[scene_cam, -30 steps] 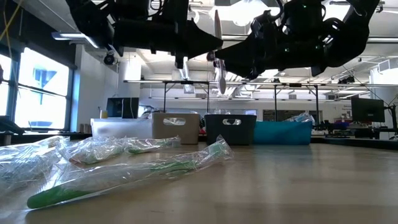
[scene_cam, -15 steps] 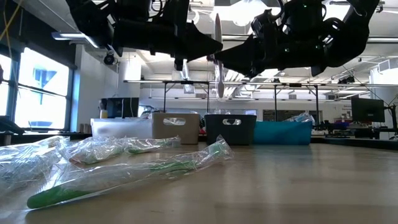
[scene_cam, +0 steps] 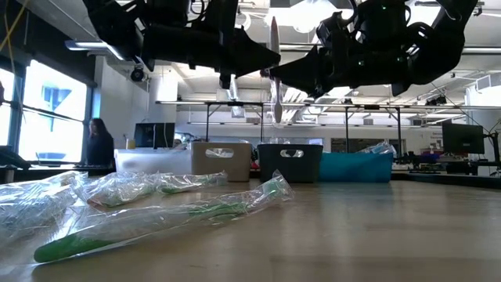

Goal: Pick & Place Toothbrushes
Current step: Put the orange toothbrush into the dark green bin

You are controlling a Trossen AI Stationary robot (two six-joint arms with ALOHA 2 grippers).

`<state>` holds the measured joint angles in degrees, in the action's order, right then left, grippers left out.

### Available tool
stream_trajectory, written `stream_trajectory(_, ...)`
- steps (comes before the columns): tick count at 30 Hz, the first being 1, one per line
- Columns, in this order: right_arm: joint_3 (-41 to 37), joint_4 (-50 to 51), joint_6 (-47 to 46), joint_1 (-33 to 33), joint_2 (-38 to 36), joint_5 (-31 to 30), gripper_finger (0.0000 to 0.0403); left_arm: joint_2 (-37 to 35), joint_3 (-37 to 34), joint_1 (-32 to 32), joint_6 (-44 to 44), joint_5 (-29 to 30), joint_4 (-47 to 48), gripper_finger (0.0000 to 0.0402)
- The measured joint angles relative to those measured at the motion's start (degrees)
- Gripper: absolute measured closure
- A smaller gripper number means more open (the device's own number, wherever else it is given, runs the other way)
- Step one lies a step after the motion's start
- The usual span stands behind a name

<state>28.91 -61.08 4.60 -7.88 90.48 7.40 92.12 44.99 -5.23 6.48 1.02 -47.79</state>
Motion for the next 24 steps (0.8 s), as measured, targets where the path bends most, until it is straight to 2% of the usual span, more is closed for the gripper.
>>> stream_trajectory(11, -0.04, 0.22, -0.09, -0.02, 0.00, -0.05, 0.0367, -0.02, 0.00, 0.00, -0.11, -0.02, 0.96, 0.0380)
stream_trajectory(24, -0.04, 0.28, 0.00, -0.02, 0.00, -0.06, 0.0371, 0.00, 0.00, 0.00, -0.15, -0.02, 1.03, 0.0380)
